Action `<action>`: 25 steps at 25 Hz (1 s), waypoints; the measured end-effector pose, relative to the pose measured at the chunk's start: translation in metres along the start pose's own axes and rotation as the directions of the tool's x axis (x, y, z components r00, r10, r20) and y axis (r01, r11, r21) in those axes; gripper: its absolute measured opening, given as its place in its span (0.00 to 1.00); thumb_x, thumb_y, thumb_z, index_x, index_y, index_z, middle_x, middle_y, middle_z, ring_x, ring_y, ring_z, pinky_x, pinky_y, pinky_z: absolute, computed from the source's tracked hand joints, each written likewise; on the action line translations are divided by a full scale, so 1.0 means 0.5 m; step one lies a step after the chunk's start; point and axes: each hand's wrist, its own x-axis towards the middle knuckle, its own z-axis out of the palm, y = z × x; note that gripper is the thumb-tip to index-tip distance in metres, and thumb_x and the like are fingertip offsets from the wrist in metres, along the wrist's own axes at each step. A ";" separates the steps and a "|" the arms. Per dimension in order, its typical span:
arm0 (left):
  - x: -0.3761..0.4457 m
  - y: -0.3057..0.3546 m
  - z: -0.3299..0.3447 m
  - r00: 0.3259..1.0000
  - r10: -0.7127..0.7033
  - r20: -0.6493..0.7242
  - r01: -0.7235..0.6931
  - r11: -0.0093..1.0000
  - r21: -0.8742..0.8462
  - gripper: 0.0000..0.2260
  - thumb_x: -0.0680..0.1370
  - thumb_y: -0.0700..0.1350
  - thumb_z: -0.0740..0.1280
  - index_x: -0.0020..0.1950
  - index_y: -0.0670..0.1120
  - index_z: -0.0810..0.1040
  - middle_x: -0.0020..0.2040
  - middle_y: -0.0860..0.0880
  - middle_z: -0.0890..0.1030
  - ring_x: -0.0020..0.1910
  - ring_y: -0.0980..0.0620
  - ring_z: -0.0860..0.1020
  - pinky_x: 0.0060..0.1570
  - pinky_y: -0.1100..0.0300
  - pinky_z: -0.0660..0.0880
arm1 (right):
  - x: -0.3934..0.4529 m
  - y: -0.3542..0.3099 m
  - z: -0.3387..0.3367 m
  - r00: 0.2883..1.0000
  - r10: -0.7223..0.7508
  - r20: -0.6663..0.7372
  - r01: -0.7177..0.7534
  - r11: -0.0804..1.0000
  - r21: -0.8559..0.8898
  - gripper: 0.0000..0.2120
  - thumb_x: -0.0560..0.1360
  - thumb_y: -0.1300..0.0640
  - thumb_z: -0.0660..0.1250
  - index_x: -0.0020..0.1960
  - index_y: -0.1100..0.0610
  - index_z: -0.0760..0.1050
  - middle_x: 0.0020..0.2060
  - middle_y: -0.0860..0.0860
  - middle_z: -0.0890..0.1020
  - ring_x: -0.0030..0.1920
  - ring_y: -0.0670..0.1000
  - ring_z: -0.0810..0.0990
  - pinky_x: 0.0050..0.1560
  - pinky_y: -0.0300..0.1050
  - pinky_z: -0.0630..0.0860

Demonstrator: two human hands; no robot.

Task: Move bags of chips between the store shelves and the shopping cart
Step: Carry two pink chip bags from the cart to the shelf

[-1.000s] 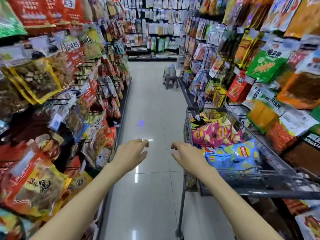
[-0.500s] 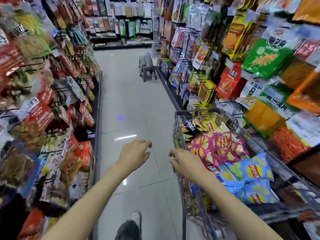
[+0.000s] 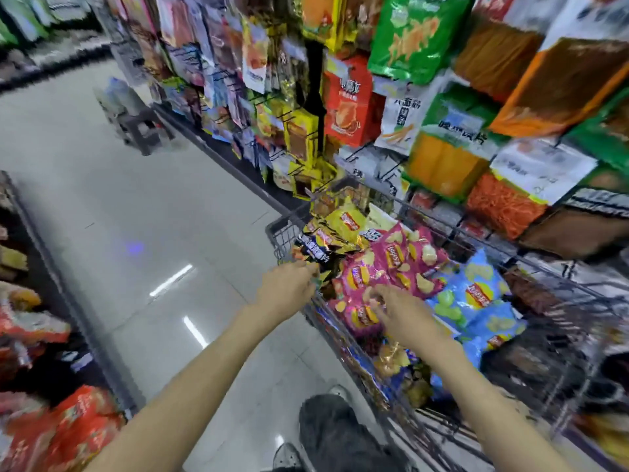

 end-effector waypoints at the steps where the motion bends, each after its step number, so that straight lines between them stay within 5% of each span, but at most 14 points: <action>1: 0.044 0.008 0.009 0.999 0.049 0.021 -0.049 0.999 0.001 0.10 0.81 0.48 0.60 0.61 0.48 0.73 0.55 0.48 0.78 0.53 0.43 0.79 0.39 0.53 0.74 | 0.017 0.023 -0.010 0.999 0.038 -0.018 -0.038 0.999 0.019 0.13 0.82 0.48 0.59 0.63 0.52 0.72 0.56 0.50 0.79 0.55 0.55 0.79 0.48 0.52 0.76; 6: 0.257 0.034 0.013 0.960 0.268 0.083 -0.268 0.963 -0.013 0.13 0.81 0.51 0.61 0.64 0.51 0.72 0.58 0.50 0.79 0.55 0.46 0.79 0.45 0.50 0.79 | 0.116 0.099 -0.085 0.975 0.178 -0.132 -0.176 0.984 0.026 0.11 0.82 0.50 0.60 0.60 0.53 0.73 0.51 0.52 0.79 0.51 0.56 0.80 0.40 0.49 0.74; 9: 0.348 0.042 0.002 0.940 0.338 0.052 -0.336 0.941 -0.033 0.11 0.80 0.50 0.61 0.61 0.51 0.75 0.55 0.50 0.80 0.53 0.47 0.80 0.40 0.54 0.76 | 0.154 0.121 -0.110 0.955 0.251 -0.161 -0.242 0.967 0.074 0.09 0.82 0.50 0.60 0.59 0.53 0.74 0.48 0.52 0.80 0.46 0.56 0.79 0.34 0.48 0.67; 13: 0.402 0.047 0.021 0.873 0.447 0.195 -0.450 0.892 -0.028 0.10 0.81 0.52 0.60 0.61 0.51 0.73 0.56 0.51 0.78 0.53 0.46 0.80 0.37 0.55 0.71 | 0.158 0.126 -0.095 0.900 0.408 -0.154 -0.392 0.912 0.125 0.09 0.82 0.49 0.60 0.58 0.52 0.73 0.49 0.51 0.79 0.50 0.55 0.77 0.35 0.47 0.66; 19: 0.450 0.000 0.094 0.678 0.653 0.336 -0.663 0.742 -0.105 0.15 0.81 0.53 0.61 0.67 0.52 0.69 0.59 0.49 0.78 0.52 0.45 0.80 0.42 0.50 0.79 | 0.098 0.084 -0.013 0.689 0.712 -0.135 -0.662 0.695 0.282 0.13 0.82 0.50 0.60 0.64 0.50 0.73 0.56 0.50 0.80 0.53 0.55 0.80 0.42 0.49 0.76; 25: 0.413 -0.007 0.172 0.512 0.698 0.500 -0.740 0.654 -0.157 0.24 0.81 0.59 0.61 0.73 0.49 0.65 0.66 0.47 0.75 0.61 0.45 0.77 0.52 0.48 0.77 | 0.019 -0.006 0.101 0.474 0.874 -0.108 -0.776 0.473 0.417 0.11 0.79 0.50 0.64 0.58 0.53 0.76 0.54 0.52 0.81 0.52 0.57 0.81 0.45 0.52 0.76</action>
